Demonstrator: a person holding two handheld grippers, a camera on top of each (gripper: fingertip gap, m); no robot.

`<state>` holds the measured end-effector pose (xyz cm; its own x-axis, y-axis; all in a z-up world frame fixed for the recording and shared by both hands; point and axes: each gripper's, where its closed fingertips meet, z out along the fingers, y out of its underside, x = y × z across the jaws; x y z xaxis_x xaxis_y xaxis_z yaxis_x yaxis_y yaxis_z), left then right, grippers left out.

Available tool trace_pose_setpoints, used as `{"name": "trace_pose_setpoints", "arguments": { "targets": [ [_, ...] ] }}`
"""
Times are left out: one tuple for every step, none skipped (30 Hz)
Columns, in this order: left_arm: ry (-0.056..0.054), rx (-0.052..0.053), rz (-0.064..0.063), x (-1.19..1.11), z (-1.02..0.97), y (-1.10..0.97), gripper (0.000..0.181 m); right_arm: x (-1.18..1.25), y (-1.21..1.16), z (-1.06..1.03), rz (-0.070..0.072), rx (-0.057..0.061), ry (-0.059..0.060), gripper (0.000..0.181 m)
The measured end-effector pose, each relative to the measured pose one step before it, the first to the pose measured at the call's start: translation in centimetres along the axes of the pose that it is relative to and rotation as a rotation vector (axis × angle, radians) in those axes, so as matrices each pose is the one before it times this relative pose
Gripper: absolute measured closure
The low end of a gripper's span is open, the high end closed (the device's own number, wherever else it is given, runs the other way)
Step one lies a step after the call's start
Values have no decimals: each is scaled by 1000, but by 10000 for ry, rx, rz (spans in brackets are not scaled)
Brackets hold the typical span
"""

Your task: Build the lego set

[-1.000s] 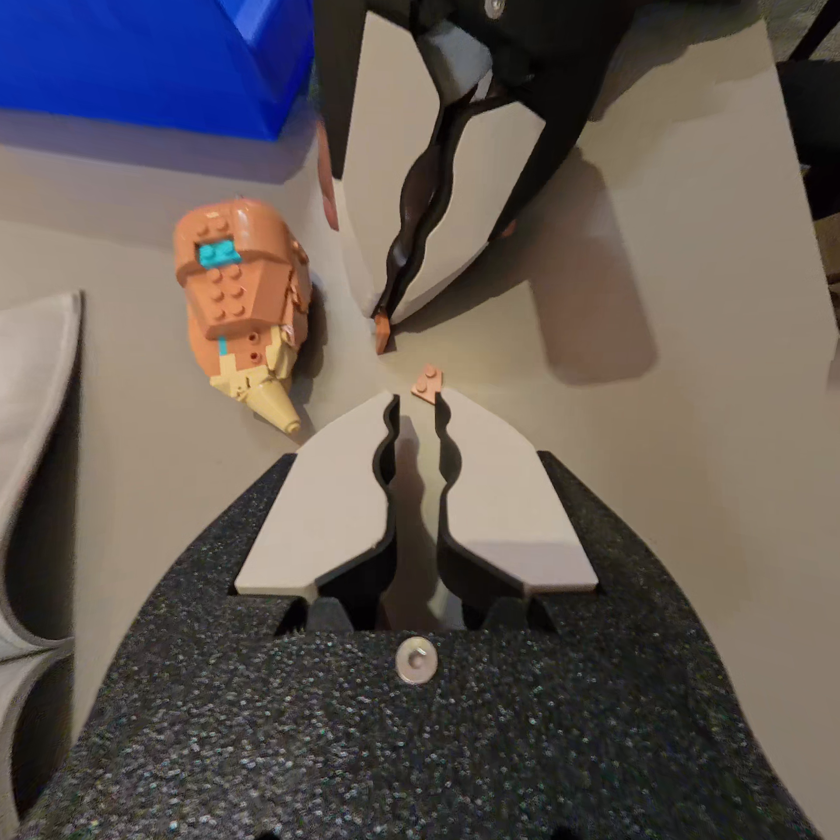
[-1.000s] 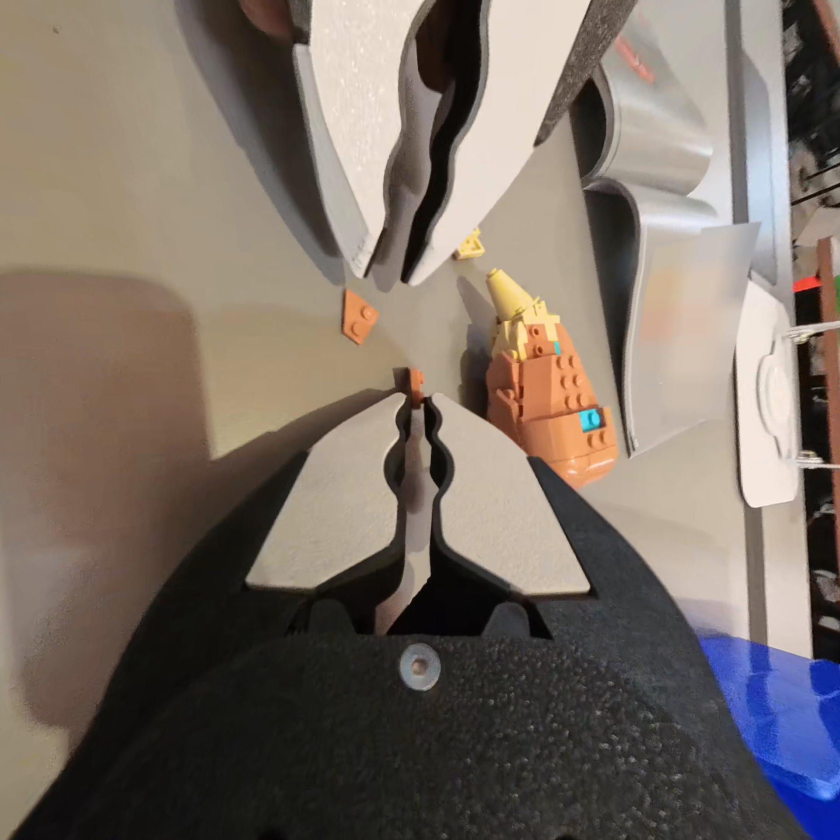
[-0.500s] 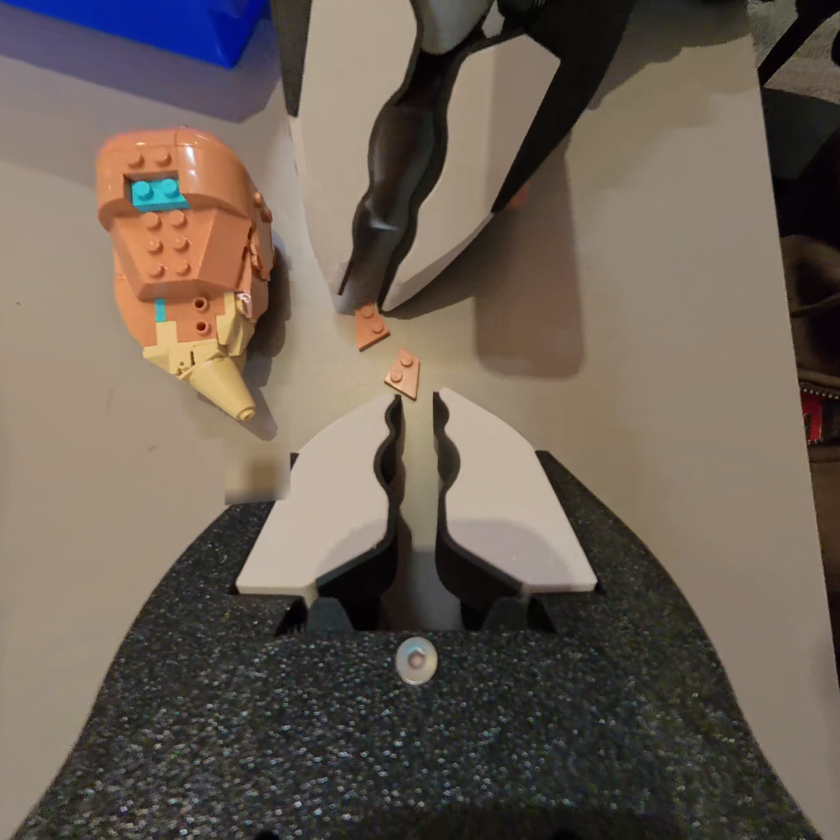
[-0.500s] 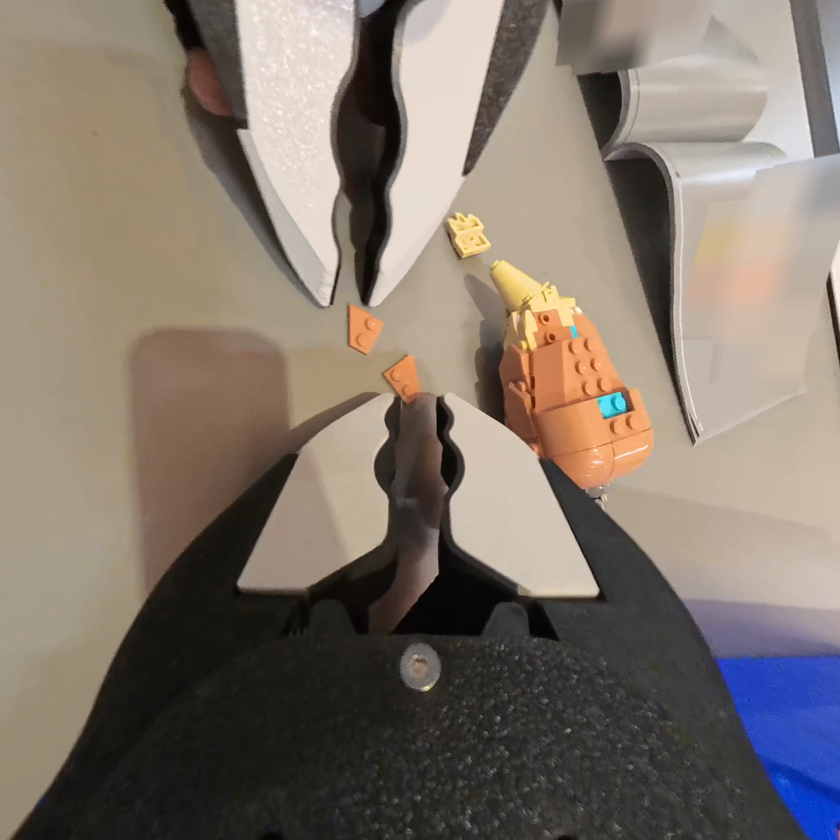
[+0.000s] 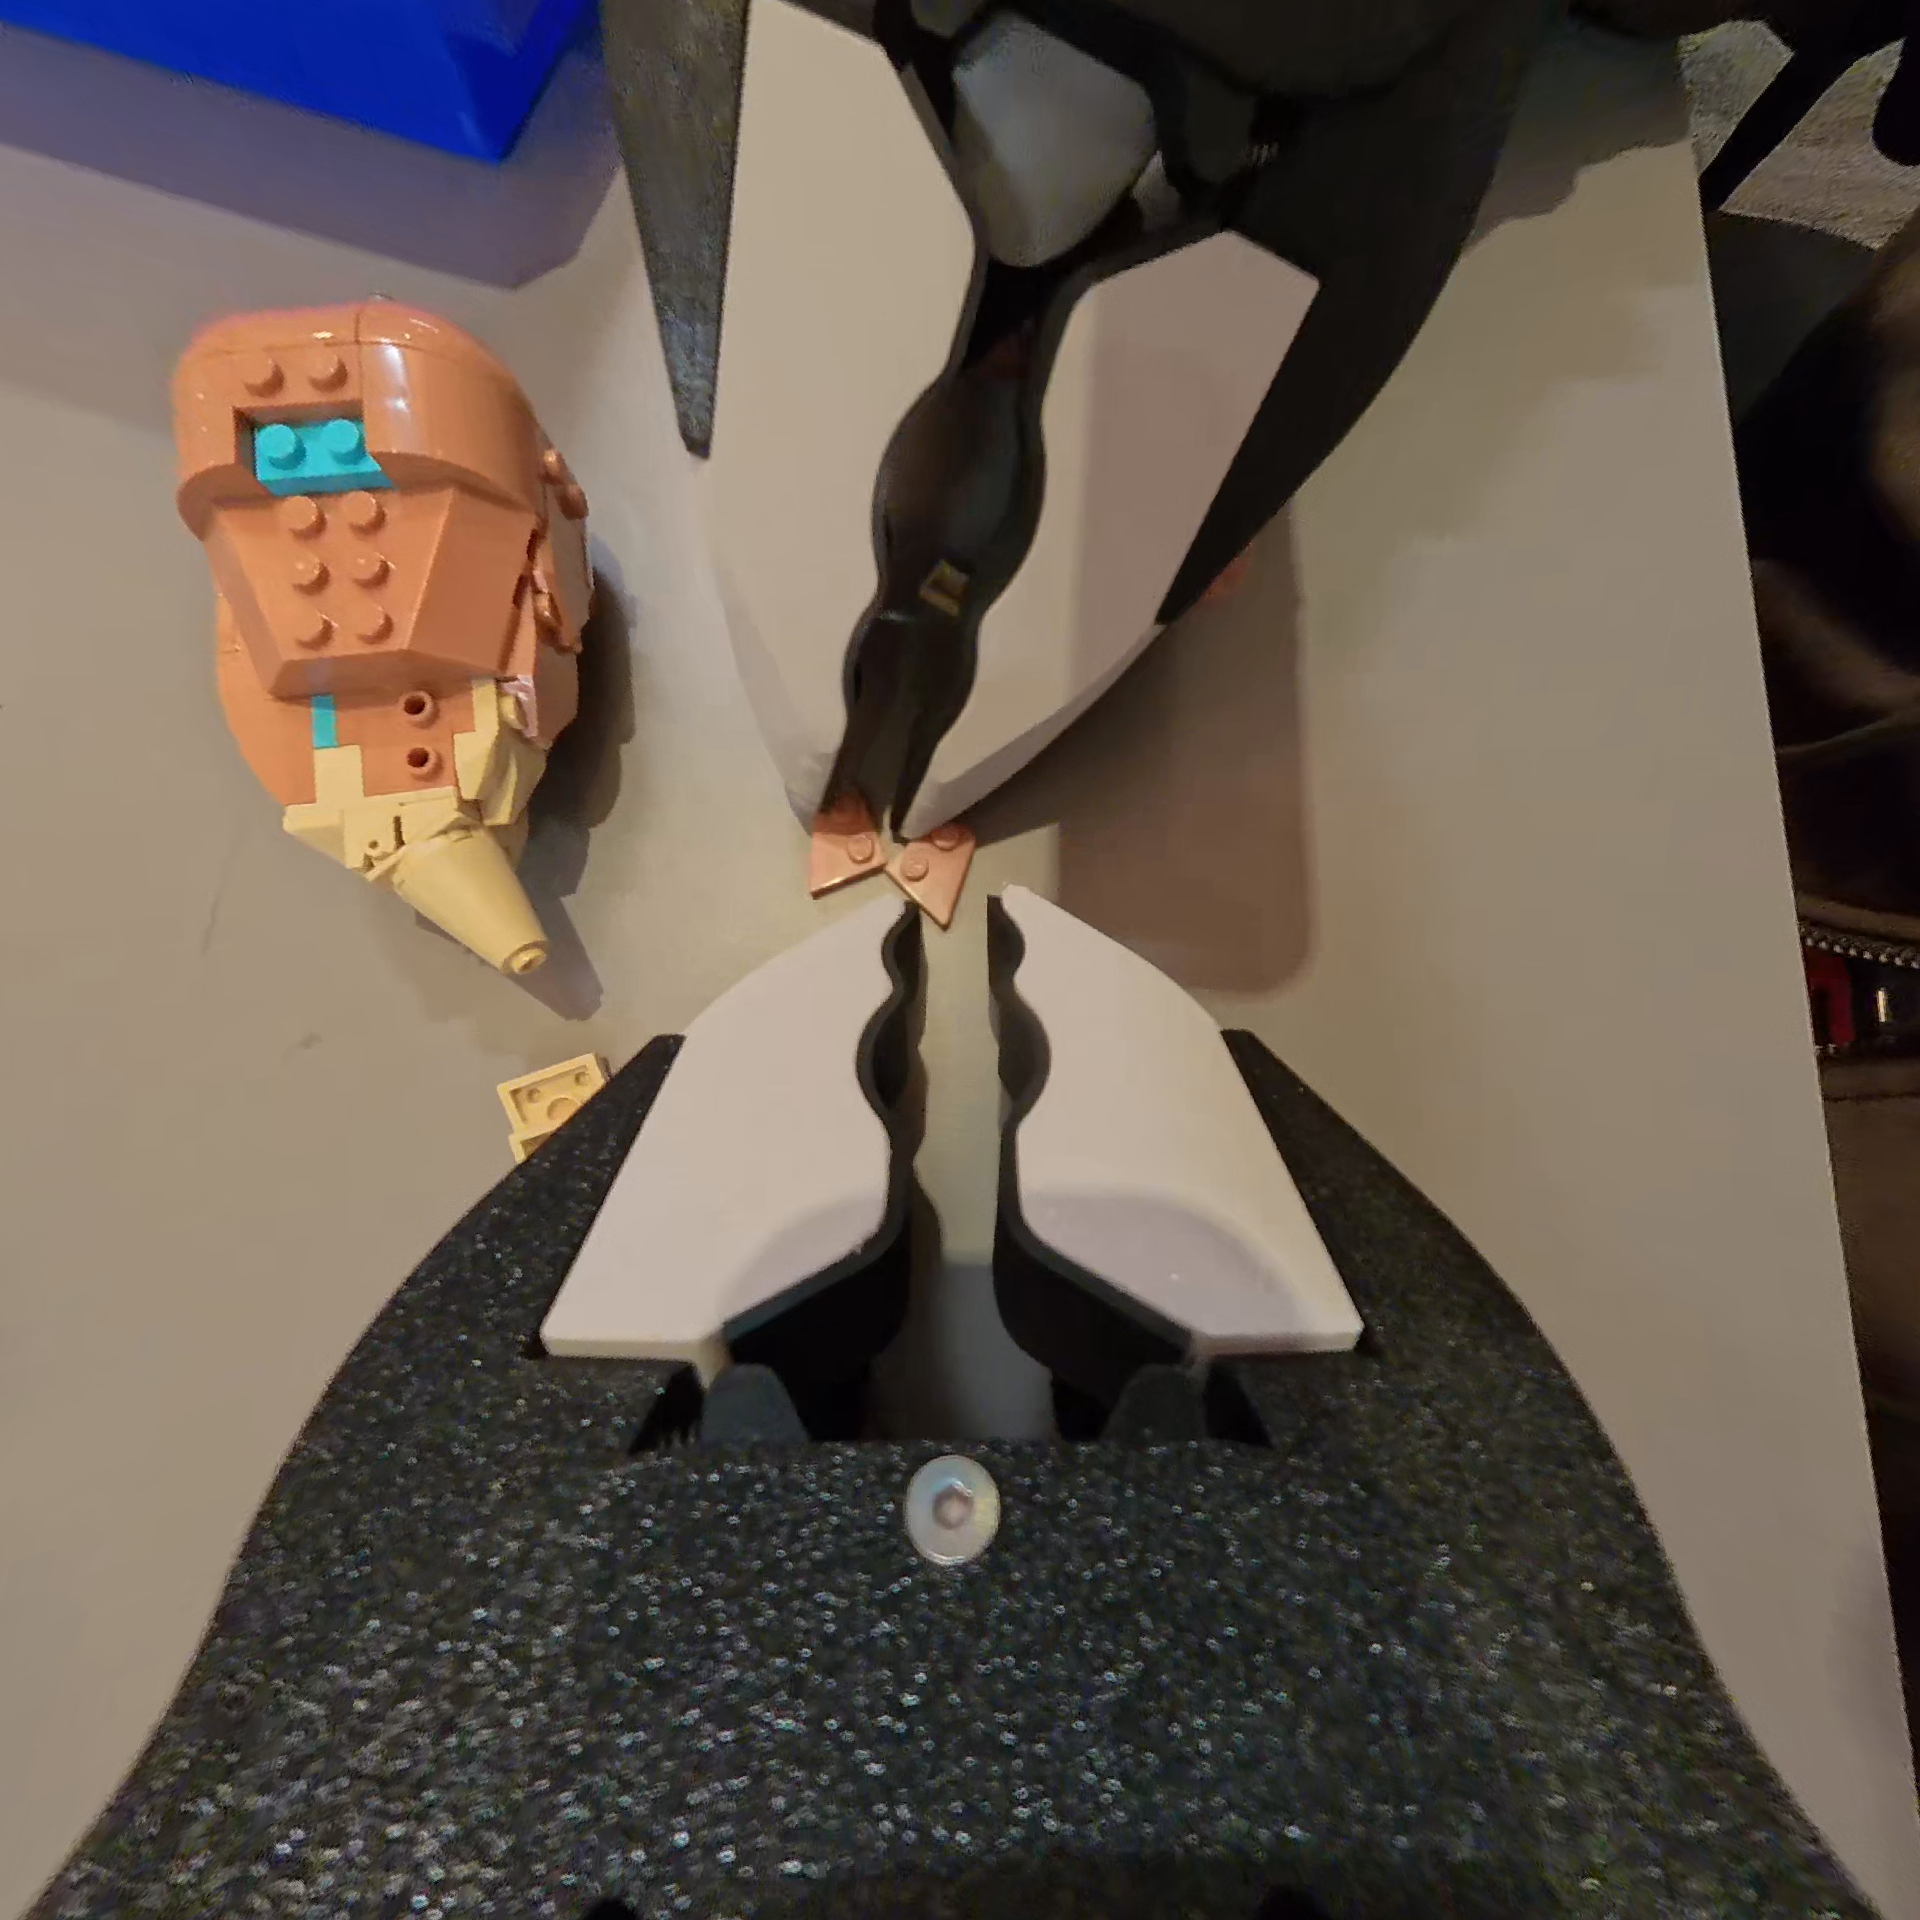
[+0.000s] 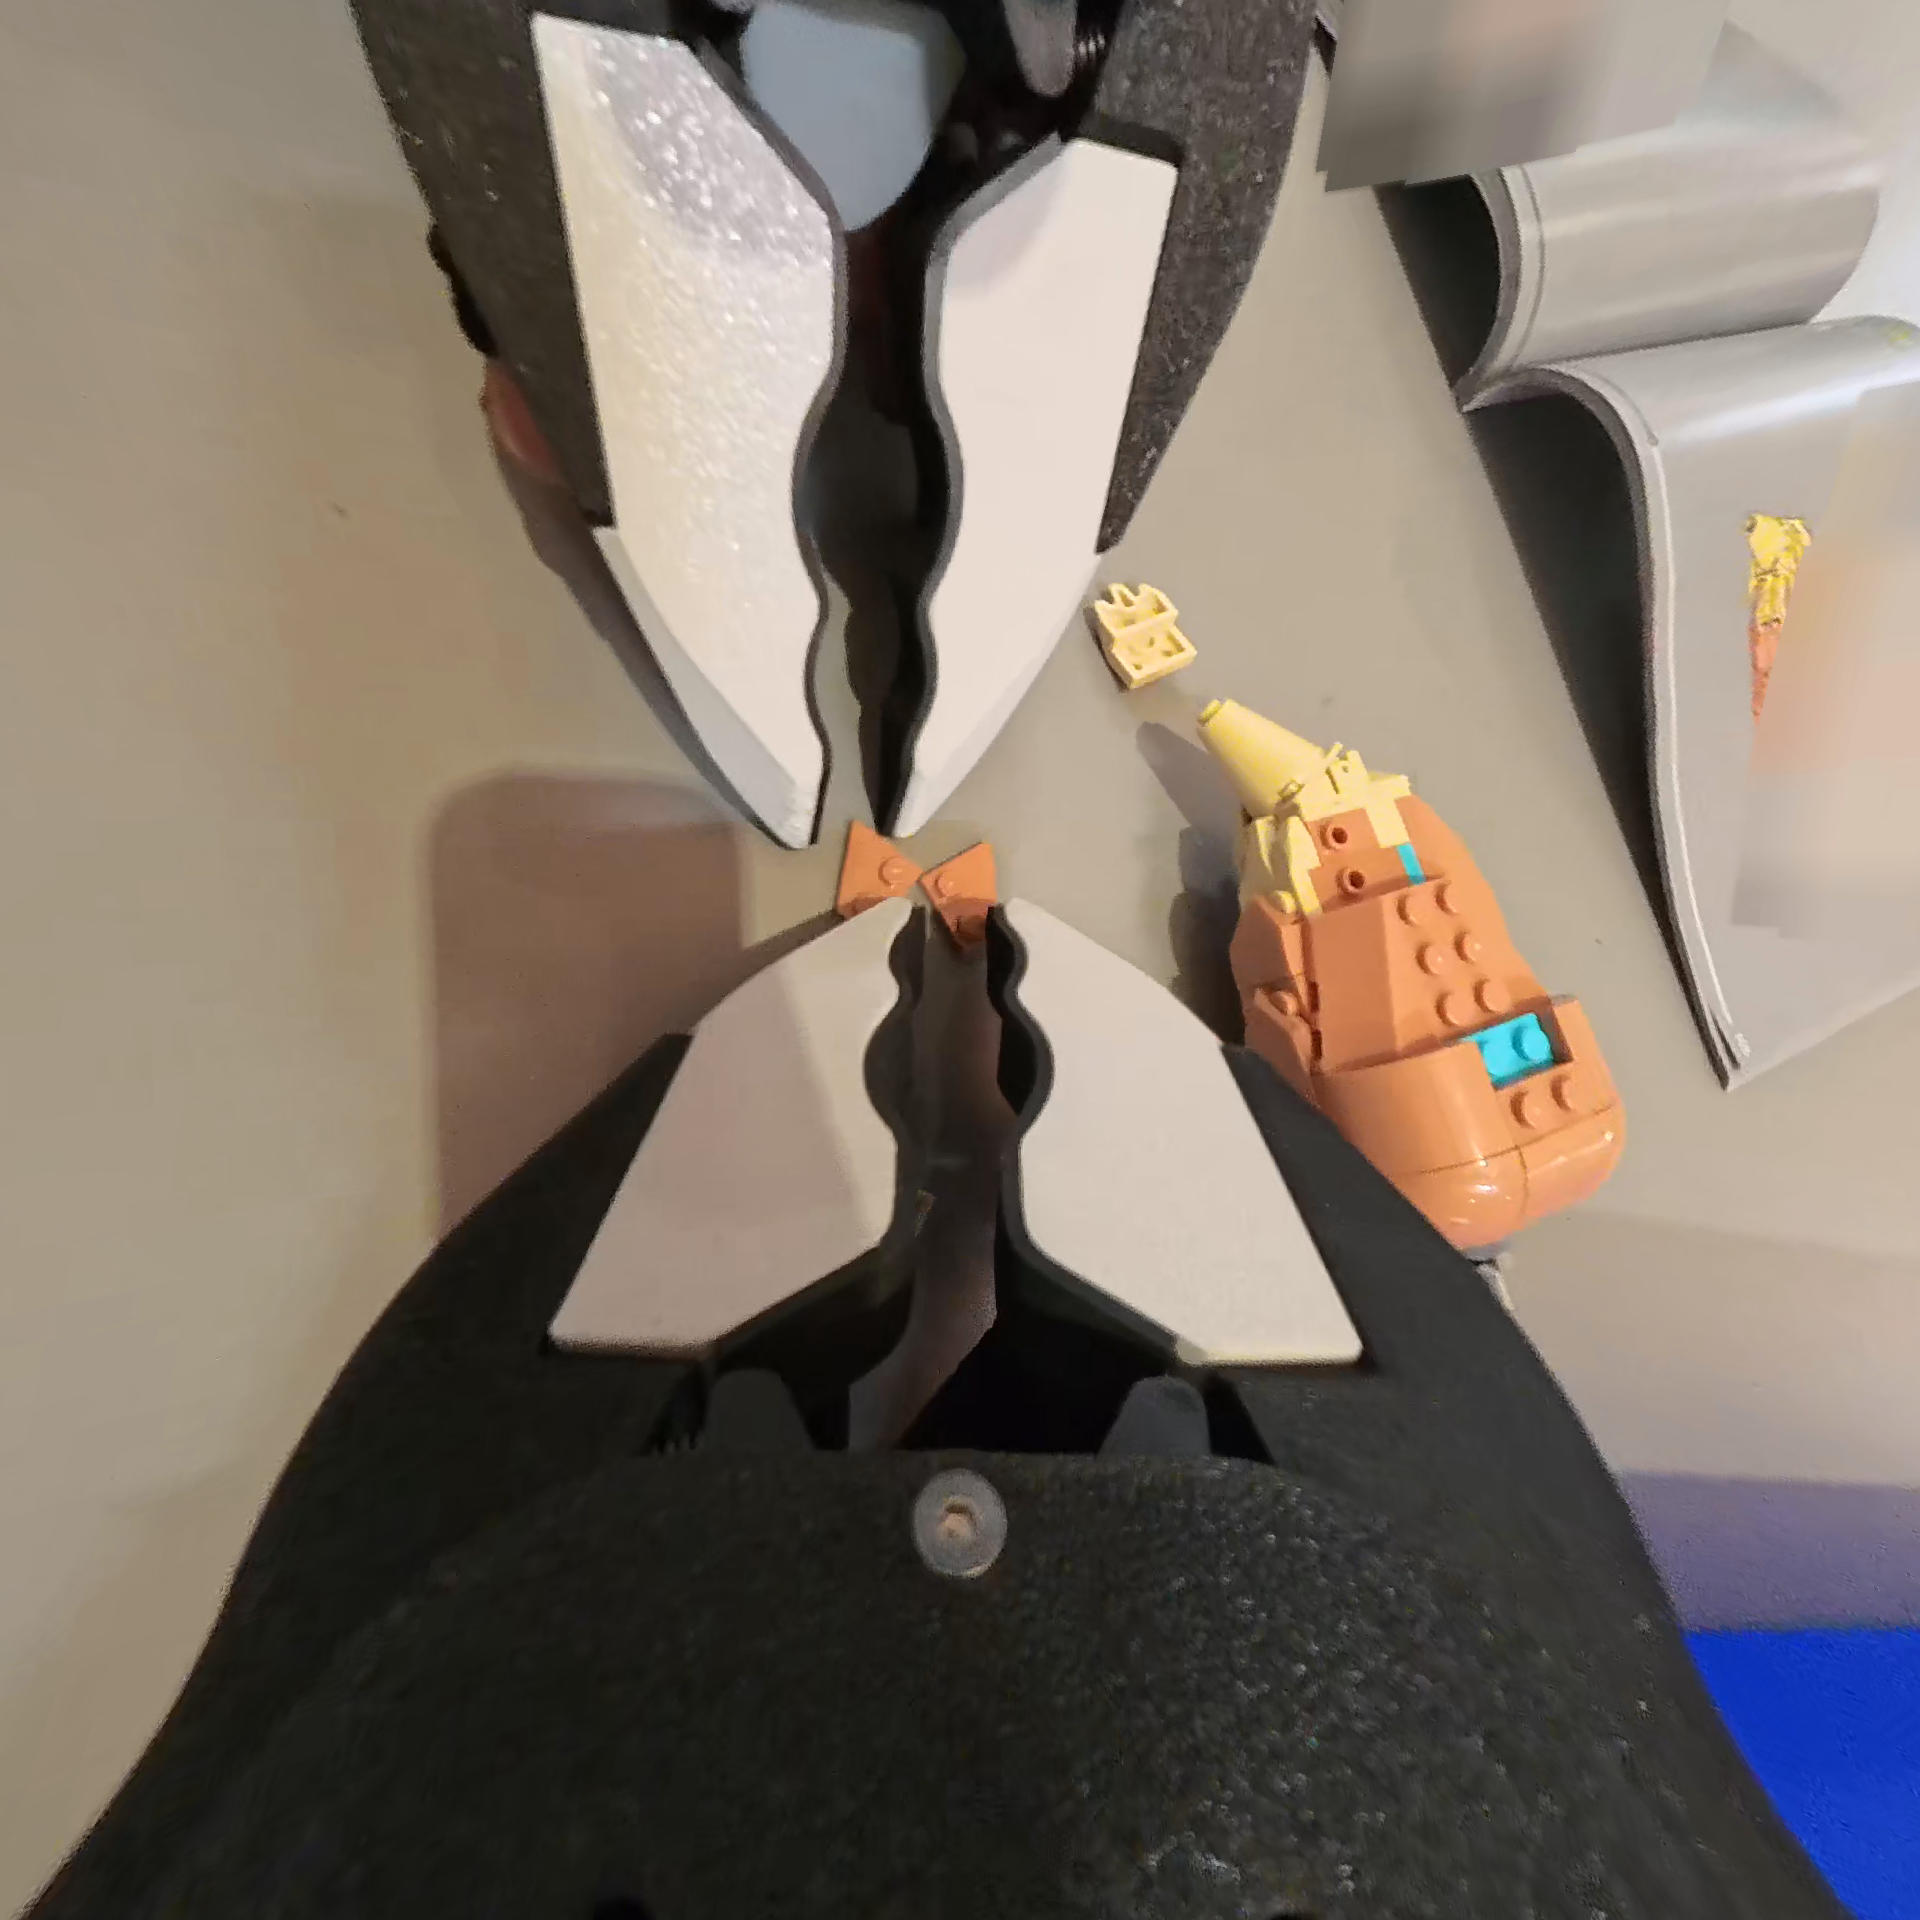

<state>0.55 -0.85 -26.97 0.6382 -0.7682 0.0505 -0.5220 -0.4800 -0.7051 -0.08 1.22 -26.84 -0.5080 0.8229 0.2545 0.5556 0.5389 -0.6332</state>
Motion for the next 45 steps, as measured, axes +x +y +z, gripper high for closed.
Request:
{"name": "trace_pose_setpoints", "arguments": {
  "targets": [
    [-2, 0, -12, -5, -28, 13, 170, -191, -21, -19, 65, 34, -158, 170],
    [1, -4, -15, 8, -28, 30, 170, -113, 26, -47, 114, 19, -156, 169],
    [6, -7, -15, 14, -21, 24, 170, -80, 53, -67, 80, 24, -137, 168],
    [7, -7, -14, 29, -29, 33, 170, -1, 84, -81, 54, 13, -80, 166],
    [12, -12, -11, 47, -28, 23, 170, 47, 98, -76, 57, -2, -38, 165],
    [17, -16, 2, 49, -9, 20, 171, 26, 84, -61, 77, -8, -49, 164],
    [4, -13, 4, 24, -10, 5, 170, -60, 24, -11, 88, 5, -82, 164],
    [-3, -8, -8, 0, 4, 0, 171, -80, -10, -6, 84, 11, -75, 163],
    [-8, -5, -16, -8, 11, -9, 171, -105, -44, 21, 52, 11, -59, 162],
    [-2, -1, -15, -7, 8, -8, 171, -104, -40, 16, 39, 2, -42, 160],
    [-2, 2, -17, 2, 6, -8, 171, -84, -18, -10, 43, -8, -35, 157],
    [-6, 3, -21, -15, 5, -9, 172, -47, -4, -6, 50, -10, -7, 155],
    [-5, 6, -17, -23, 11, -18, 172, 10, -1, -8, 44, -5, 21, 153],
    [-8, 3, -18, -26, -1, -3, 172, -7, -11, -13, 51, 1, 4, 150],
    [-4, 0, -21, -19, 7, -10, 172, -16, 16, -3, 61, -7, -13, 148],
    [-6, 3, -21, -15, 5, -9, 173, -25, -7, -5, 60, 3, -4, 145],
    [-9, 9, -21, -26, 4, -12, 173, -21, -24, 19, 51, 6, 11, 144],
    [-11, -3, -18, -24, 10, -11, 174, -56, -50, 34, 39, 12, 4, 141],
    [-7, 0, -19, -11, 8, -10, 174, -83, -73, 64, 37, 15, -6, 141],
    [-10, -1, -14, -3, -1, 1, 174, -92, -72, 75, 41, 20, -9, 141],
    [-6, -1, -13, 0, 9, -9, 174, -55, -76, 68, 52, 16, 14, 141],
    [-4, -1, -2, 11, 0, 2, 174, -8, -37, 44, 56, -2, 44, 141],
    [4, 2, 16, 22, 4, -3, 174, 28, -31, 26, 45, -7, 68, 142],
    [-9, 2, 14, -8, 3, -3, 174, 128, -20, 28, 78, -13, 119, 142],
    [-1, 0, -3, 7, 6, -6, 174, 99, -9, 22, 82, -18, 93, 142],
    [-1, -2, -10, 5, 8, -8, 174, 45, 18, -4, 61, -24, 61, 143],
    [-10, -1, -12, 2, 5, -4, 174, 3, 18, -10, 34, -23, 42, 146],
    [-8, -1, -7, 1, 12, 3, 174, -49, 21, -9, 11, -15, 21, 148],
    [-6, 2, -1, 1, -3, 2, 174, -82, 16, -10, -1, -13, 5, 150],
    [-5, 2, 4, 4, 3, -2, 174, -119, -6, 0, -15, 3, -14, 153],
    [-3, 1, -2, -3, 1, -2, 174, -103, -9, 12, -1, 17, -6, 155],
    [-2, 0, -2, -16, -1, 0, 174, -44, -4, -6, 20, 6, 15, 157],
    [-4, 0, -3, -3, 0, 0, 174, -9, 13, -2, -5, -14, 39, 157],
    [-3, 1, 0, -5, 1, -2, 174, 20, 1, -7, -15, -7, 48, 159],
    [0, 0, -3, -6, 4, -5, 174, 66, 23, -5, 3, -11, 63, 161],
    [0, -1, -6, -10, -2, 2, 174, 104, 28, 3, -10, -10, 87, 163],
    [-13, 2, -5, -35, 4, -8, 175, 59, 32, -5, -21, -3, 53, 164],
    [-7, 3, -5, -19, 1, -4, 174, 35, 11, -8, 3, 3, 18, 165],
    [-3, 3, -10, -18, -5, 1, 175, 29, 21, 8, 13, 5, 21, 166],
    [1, 4, -6, -16, -4, 0, 175, 20, 7, -6, 16, 6, 14, 167],
    [-12, -2, 1, -22, -7, 7, 174, 12, -7, 7, 24, 7, 6, 167],
    [-17, -5, 13, -24, -8, 12, 174, 3, -2, 2, 20, 8, -1, 167],
    [-11, 6, 4, -17, 4, -8, 174, 16, -4, 6, 11, 4, 1, 167],
    [-6, 6, 1, -15, -1, -3, 174, -1, 7, -7, 16, 2, 4, 167],
    [-7, 9, -6, -33, 4, -12, 174, 2, -1, 4, 26, -1, 6, 167]
  ]
}}
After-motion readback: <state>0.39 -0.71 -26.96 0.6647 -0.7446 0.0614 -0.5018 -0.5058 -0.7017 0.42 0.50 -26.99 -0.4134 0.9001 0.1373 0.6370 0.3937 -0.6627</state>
